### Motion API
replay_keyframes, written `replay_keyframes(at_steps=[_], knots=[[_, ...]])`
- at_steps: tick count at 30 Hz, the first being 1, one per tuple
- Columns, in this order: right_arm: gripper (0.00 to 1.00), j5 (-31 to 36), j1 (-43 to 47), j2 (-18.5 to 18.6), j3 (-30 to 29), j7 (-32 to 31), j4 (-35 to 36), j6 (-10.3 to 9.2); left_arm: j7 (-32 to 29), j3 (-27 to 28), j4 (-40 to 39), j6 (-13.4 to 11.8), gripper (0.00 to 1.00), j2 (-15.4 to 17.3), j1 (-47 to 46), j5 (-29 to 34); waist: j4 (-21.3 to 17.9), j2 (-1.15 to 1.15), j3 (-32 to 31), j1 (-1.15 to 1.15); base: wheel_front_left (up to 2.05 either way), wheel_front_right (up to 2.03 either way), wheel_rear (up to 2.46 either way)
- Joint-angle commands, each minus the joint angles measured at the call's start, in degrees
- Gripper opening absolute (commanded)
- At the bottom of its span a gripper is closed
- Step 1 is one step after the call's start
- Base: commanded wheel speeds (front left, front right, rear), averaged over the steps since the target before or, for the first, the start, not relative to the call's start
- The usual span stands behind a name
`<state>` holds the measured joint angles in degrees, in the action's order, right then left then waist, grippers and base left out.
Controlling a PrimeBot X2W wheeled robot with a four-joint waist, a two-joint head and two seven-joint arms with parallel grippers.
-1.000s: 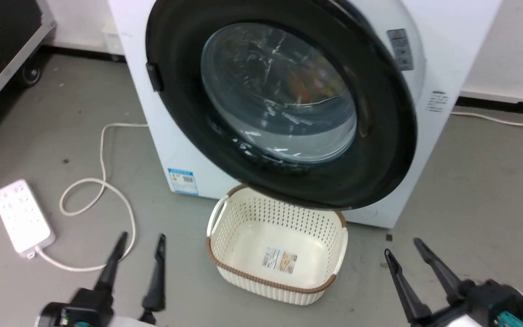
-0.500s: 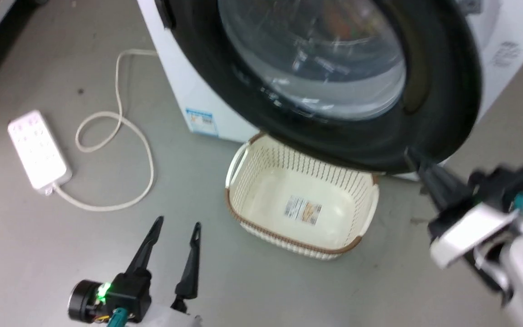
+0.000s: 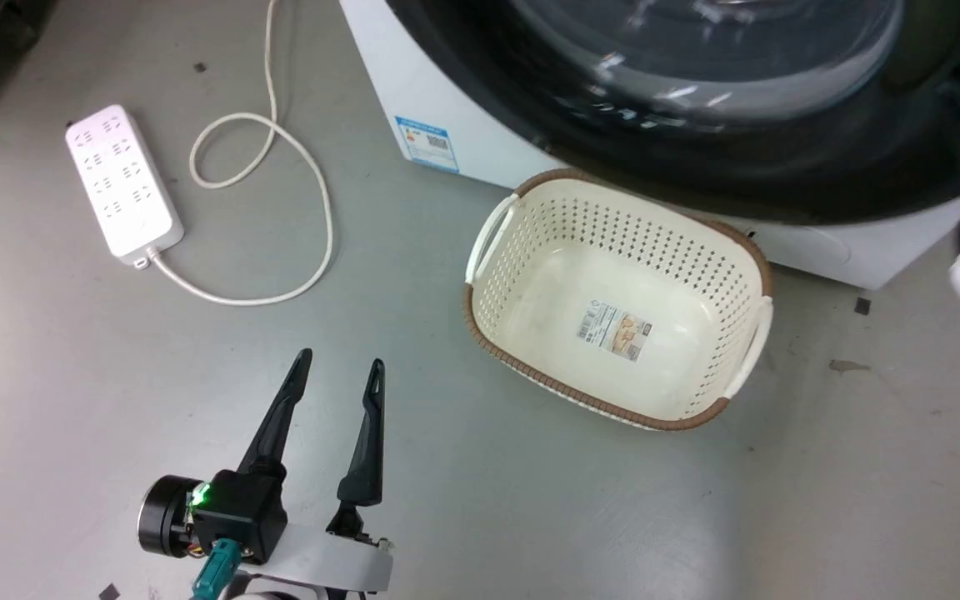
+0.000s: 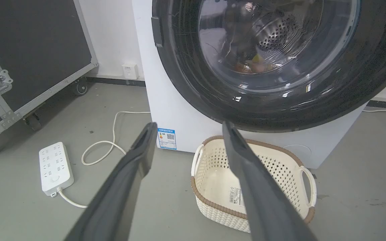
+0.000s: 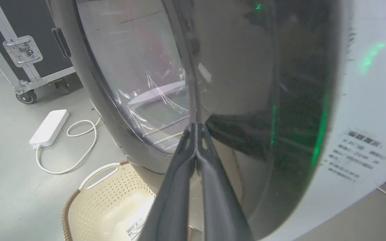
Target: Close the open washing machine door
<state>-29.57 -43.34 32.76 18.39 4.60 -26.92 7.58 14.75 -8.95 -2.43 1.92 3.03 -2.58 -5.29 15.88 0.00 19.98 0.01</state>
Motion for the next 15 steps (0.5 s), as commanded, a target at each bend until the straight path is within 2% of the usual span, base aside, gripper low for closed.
replay_keyframes(at_steps=[1, 9, 15], knots=[[0.00, -0.8, -2.5, 1.2, -0.9, -0.2, -2.1, -0.09, 0.2, -0.4, -0.5, -0.4, 1.00, -0.1, -1.0, -0.2, 0.5, 0.00, 0.6, -0.01, 0.00, 0.00, 0.00], [0.00, -0.6, -8.5, 2.0, -3.5, 0.5, -10.5, -0.09, 0.2, -1.4, -0.6, -1.2, 1.00, -0.1, -1.5, -1.2, 0.8, 0.00, 1.4, -0.01, 0.00, 0.00, 0.00], [0.00, -0.5, -9.0, 1.1, -2.7, 2.8, -13.1, -0.09, 0.2, -0.9, -0.5, -1.5, 1.00, -0.1, -1.6, -1.7, 0.1, 0.00, 0.4, -0.01, 0.00, 0.00, 0.00]])
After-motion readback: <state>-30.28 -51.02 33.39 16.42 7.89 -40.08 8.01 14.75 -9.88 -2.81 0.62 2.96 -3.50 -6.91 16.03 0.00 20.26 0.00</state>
